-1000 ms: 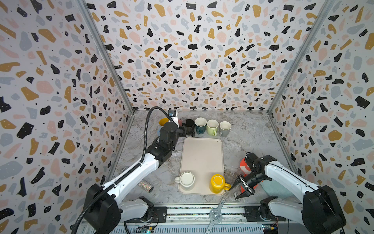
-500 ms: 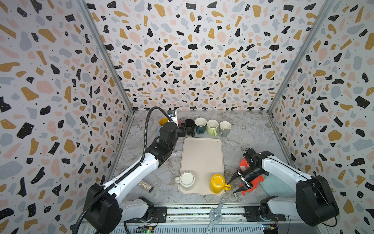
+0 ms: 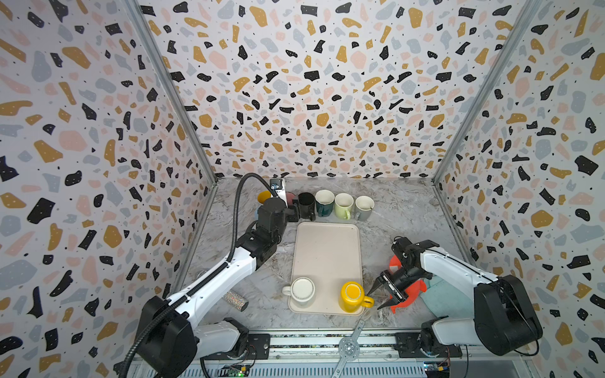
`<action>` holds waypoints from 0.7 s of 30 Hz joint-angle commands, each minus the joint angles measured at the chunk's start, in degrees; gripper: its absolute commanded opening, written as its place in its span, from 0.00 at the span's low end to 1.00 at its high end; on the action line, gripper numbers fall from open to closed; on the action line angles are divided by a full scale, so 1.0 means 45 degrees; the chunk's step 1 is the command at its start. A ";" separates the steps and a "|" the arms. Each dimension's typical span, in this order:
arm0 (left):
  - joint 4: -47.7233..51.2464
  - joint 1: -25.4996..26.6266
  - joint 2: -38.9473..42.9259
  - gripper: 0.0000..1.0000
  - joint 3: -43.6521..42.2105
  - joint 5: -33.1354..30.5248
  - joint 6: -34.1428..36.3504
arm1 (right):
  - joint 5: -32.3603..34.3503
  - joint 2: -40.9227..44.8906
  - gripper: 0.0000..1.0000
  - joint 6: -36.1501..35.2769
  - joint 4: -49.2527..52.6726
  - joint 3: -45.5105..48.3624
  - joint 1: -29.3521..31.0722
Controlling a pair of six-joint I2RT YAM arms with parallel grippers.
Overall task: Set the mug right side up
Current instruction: 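Move the right gripper down over the upside-down yellow mug, then close the right gripper on the yellow mug's body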
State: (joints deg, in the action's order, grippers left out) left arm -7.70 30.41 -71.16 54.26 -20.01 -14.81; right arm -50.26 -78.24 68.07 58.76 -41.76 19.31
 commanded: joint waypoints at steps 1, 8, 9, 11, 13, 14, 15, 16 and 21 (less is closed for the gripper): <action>-0.0534 -0.0089 0.0207 0.66 -0.0179 -0.0026 0.0035 | 0.0111 -0.0152 0.53 0.0232 -0.0115 -0.0447 0.0332; -0.0597 -0.0098 0.0462 0.66 -0.0373 -0.0006 0.0032 | -0.0065 -0.0328 0.53 0.0707 -0.0671 -0.0611 0.1013; -0.0602 -0.0111 0.0514 0.66 -0.0395 -0.0023 0.0031 | -0.0053 -0.0348 0.53 0.0725 -0.0661 -0.0665 0.1058; -0.0612 -0.0108 0.0595 0.66 -0.0455 -0.0007 0.0041 | 0.0010 -0.0329 0.53 0.0799 -0.0656 -0.0776 0.1136; -0.0687 -0.0118 0.0690 0.67 -0.0542 -0.0005 0.0029 | 0.0074 -0.0314 0.53 0.0960 -0.0721 -0.0818 0.1224; -0.0705 -0.0113 0.0731 0.67 -0.0568 -0.0001 0.0025 | 0.0103 -0.0309 0.53 0.1036 -0.0804 -0.0799 0.1260; -0.0718 -0.0118 0.0773 0.67 -0.0614 -0.0006 0.0029 | 0.0095 -0.0345 0.53 0.1128 -0.0893 -0.0793 0.1332; -0.0727 -0.0118 0.0826 0.67 -0.0641 0.0008 0.0044 | 0.0112 -0.0395 0.53 0.1240 -0.1023 -0.0797 0.1404; -0.0714 -0.0125 0.1046 0.68 -0.0805 -0.0103 0.0106 | 0.0073 -0.0713 0.53 0.1695 -0.1451 -0.1040 0.1876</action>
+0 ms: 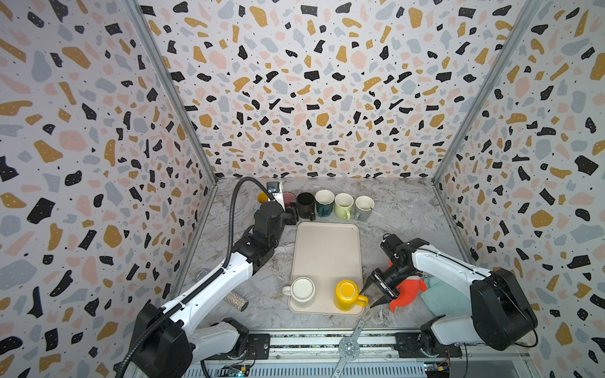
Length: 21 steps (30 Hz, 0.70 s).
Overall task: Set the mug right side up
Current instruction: 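Close the right gripper on the yellow mug's body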
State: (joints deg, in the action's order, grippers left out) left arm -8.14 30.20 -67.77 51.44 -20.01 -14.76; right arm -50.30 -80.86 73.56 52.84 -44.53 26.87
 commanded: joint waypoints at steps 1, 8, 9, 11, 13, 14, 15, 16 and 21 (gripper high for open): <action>-0.0636 -0.0076 0.0356 0.68 -0.0218 -0.0151 0.0112 | 0.0107 -0.0201 0.53 0.0554 -0.0152 -0.0478 0.0289; -0.0807 -0.0106 0.0584 0.70 -0.0376 -0.0225 0.0175 | 0.0292 -0.0513 0.53 0.1290 -0.0537 -0.0758 0.0589; -0.0824 -0.0108 0.0587 0.70 -0.0376 -0.0237 0.0175 | 0.0319 -0.0573 0.53 0.1390 -0.0619 -0.0851 0.0640; -0.0824 -0.0109 0.0606 0.70 -0.0392 -0.0247 0.0175 | 0.0414 -0.0755 0.54 0.1475 -0.0678 -0.1067 0.0736; -0.0827 -0.0109 0.0630 0.71 -0.0396 -0.0244 0.0176 | 0.0436 -0.0966 0.54 0.1542 -0.0805 -0.1226 0.0803; -0.0825 -0.0107 0.0637 0.71 -0.0413 -0.0249 0.0176 | 0.0448 -0.1068 0.54 0.1561 -0.0841 -0.1315 0.0848; -0.0827 -0.0109 0.0643 0.71 -0.0416 -0.0257 0.0154 | 0.0452 -0.1168 0.54 0.1581 -0.0875 -0.1385 0.0873; -0.0846 -0.0109 0.0646 0.71 -0.0434 -0.0242 0.0156 | 0.0446 -0.1241 0.54 0.1619 -0.0951 -0.1403 0.0912; -0.0847 -0.0099 0.0636 0.71 -0.0455 -0.0288 0.0141 | 0.0369 -0.1541 0.55 0.2053 -0.1593 -0.1529 0.1094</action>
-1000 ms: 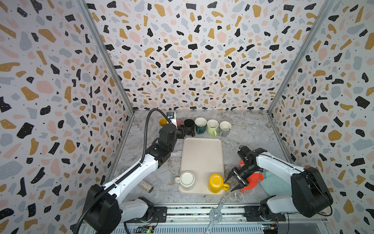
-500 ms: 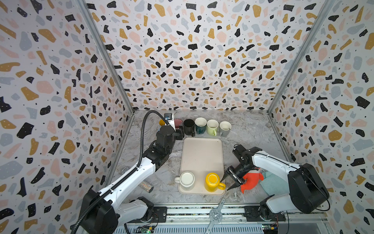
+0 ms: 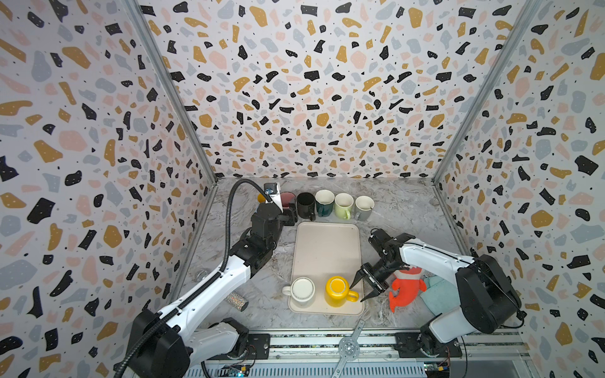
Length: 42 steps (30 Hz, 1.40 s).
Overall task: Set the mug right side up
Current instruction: 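Close the right gripper on the yellow mug's body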
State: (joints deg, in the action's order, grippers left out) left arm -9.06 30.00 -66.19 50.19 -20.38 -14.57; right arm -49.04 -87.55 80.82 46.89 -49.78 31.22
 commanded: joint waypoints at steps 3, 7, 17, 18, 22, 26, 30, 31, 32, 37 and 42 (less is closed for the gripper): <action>-0.0682 -0.0065 0.0261 0.72 -0.0178 -0.0182 0.0056 | 0.0064 -0.0143 0.55 0.0706 -0.0638 -0.0431 0.0171; -0.0724 -0.0065 0.0256 0.72 -0.0200 -0.0158 0.0051 | 0.0066 -0.0337 0.55 0.0912 -0.0977 -0.0566 0.0188; -0.0741 -0.0084 0.0237 0.72 -0.0239 -0.0235 0.0067 | -0.0051 -0.1003 0.55 0.1006 -0.1508 -0.0930 0.0277; -0.0741 -0.0084 0.0237 0.72 -0.0247 -0.0218 0.0066 | -0.0042 -0.1067 0.55 0.0996 -0.1533 -0.0980 0.0284; -0.0778 -0.0084 0.0236 0.72 -0.0284 -0.0240 0.0061 | -0.0100 -0.1317 0.54 0.0969 -0.1644 -0.1104 0.0274; -0.0770 -0.0093 0.0229 0.72 -0.0296 -0.0278 0.0110 | -0.0160 -0.1569 0.52 0.0967 -0.1853 -0.1261 0.0287; -0.0778 -0.0104 0.0208 0.73 -0.0315 -0.0314 0.0132 | -0.0194 -0.1841 0.49 0.0918 -0.1954 -0.1431 0.0271; -0.0770 -0.0104 0.0215 0.73 -0.0314 -0.0332 0.0149 | -0.0213 -0.1891 0.49 0.0944 -0.1981 -0.1452 0.0253; -0.0776 -0.0104 0.0217 0.73 -0.0317 -0.0339 0.0145 | -0.0235 -0.1974 0.48 0.0947 -0.2071 -0.1506 0.0266; -0.0773 -0.0143 0.0182 0.73 -0.0335 -0.0370 0.0161 | -0.0313 -0.2338 0.46 0.0869 -0.2176 -0.1820 0.0266; -0.0782 -0.0162 0.0159 0.73 -0.0339 -0.0373 0.0166 | -0.0411 -0.2631 0.45 0.0820 -0.2285 -0.1985 0.0266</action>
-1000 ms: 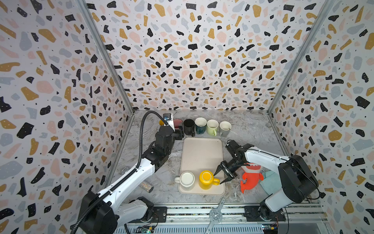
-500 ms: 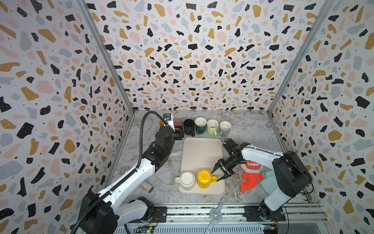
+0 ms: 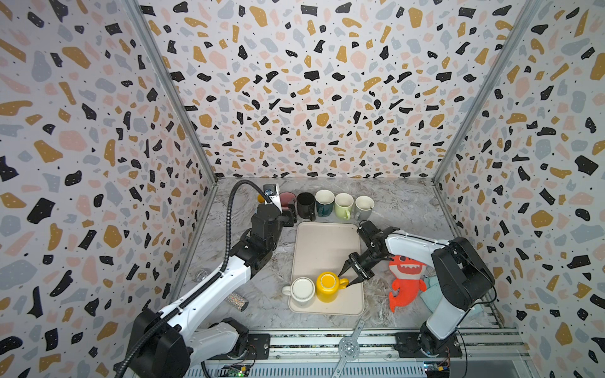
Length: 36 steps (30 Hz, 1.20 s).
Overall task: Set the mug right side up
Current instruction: 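Close the right gripper on the yellow mug's body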
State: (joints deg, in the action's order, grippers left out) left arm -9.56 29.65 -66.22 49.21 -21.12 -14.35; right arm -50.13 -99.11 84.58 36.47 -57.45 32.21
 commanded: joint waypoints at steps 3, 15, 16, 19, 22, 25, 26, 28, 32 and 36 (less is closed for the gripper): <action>-0.0668 -0.0085 0.0139 0.73 -0.0130 -0.0206 0.0139 | -0.0226 -0.0196 0.44 0.0014 -0.0085 -0.0318 0.0040; -0.0688 -0.0141 0.0060 0.73 -0.0119 -0.0208 0.0141 | -0.0537 -0.0705 0.35 -0.0101 -0.0287 -0.0592 0.0141; -0.0690 -0.0138 0.0047 0.73 -0.0121 -0.0198 0.0139 | -0.0575 -0.0756 0.34 -0.0123 -0.0290 -0.0592 0.0164; -0.0688 -0.0138 0.0027 0.73 -0.0131 -0.0197 0.0131 | -0.0669 -0.0825 0.29 -0.0220 -0.0289 -0.0592 0.0187; -0.0688 -0.0143 0.0027 0.73 -0.0135 -0.0208 0.0142 | -0.0742 -0.0827 0.20 -0.0279 -0.0320 -0.0538 0.0170; -0.0677 -0.0163 0.0011 0.73 -0.0135 -0.0208 0.0122 | -0.0780 -0.0776 0.10 -0.0303 -0.0388 -0.0524 0.0145; -0.0687 -0.0163 0.0020 0.73 -0.0135 -0.0175 0.0122 | -0.0792 -0.0749 0.05 -0.0313 -0.0420 -0.0514 0.0114; -0.0688 -0.0163 0.0008 0.73 -0.0135 -0.0175 0.0110 | -0.0755 -0.0674 0.00 -0.0354 -0.0419 -0.0500 0.0056; -0.0668 -0.0182 -0.0029 0.73 -0.0115 -0.0158 0.0077 | -0.0615 -0.0372 0.00 -0.0453 -0.0427 -0.0505 -0.0101; -0.0628 -0.0182 -0.0050 0.73 -0.0039 -0.0149 0.0083 | -0.0320 0.0074 0.00 -0.0767 -0.0437 -0.0675 -0.0278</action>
State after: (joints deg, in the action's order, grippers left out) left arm -9.56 29.26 -66.30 49.21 -21.52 -14.33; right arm -53.21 -101.89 82.83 33.26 -59.44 31.86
